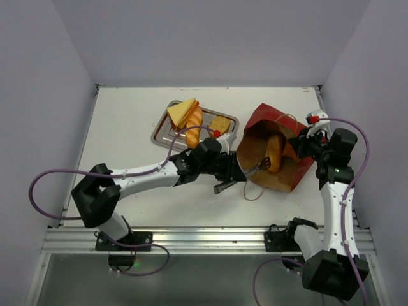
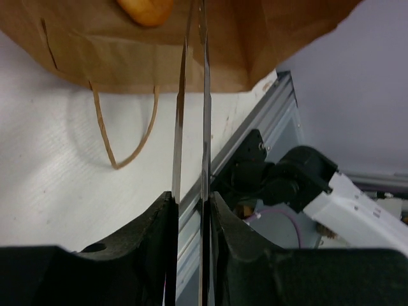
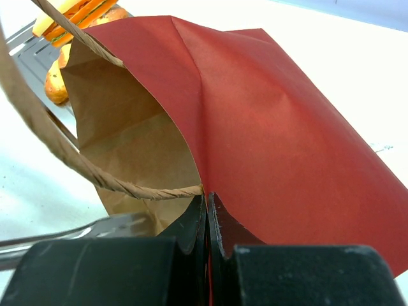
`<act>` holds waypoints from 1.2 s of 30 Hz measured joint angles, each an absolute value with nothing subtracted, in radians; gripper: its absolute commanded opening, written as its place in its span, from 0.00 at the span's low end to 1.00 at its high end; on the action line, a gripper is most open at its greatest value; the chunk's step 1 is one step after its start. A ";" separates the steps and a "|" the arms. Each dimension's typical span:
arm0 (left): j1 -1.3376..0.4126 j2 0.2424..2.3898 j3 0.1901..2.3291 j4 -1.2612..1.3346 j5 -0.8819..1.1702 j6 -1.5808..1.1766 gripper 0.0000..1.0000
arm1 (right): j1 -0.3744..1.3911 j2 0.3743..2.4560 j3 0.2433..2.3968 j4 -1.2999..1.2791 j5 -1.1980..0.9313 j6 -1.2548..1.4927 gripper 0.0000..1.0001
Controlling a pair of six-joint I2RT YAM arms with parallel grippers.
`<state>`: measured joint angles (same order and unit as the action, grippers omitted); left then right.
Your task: Take the fake bread out of the paper bag
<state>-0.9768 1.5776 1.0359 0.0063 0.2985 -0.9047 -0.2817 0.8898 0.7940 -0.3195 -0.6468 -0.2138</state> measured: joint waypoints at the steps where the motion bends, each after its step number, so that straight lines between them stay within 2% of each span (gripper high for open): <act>1: -0.977 1.597 1.047 0.021 0.286 -0.917 0.32 | -0.282 0.890 0.794 -0.319 -0.647 -0.214 0.02; 14: -0.976 1.831 1.227 0.077 0.185 -1.004 0.39 | -0.282 0.889 0.793 -0.321 -0.668 -0.221 0.02; 36: -0.955 1.857 1.306 -0.048 0.096 -0.977 0.44 | -0.282 0.882 0.791 -0.322 -0.677 -0.222 0.02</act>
<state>-0.9554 1.8572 1.3056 -0.0479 0.0963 -0.9768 -0.2817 0.8822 0.7914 -0.3222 -0.6765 -0.2218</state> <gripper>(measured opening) 0.436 0.022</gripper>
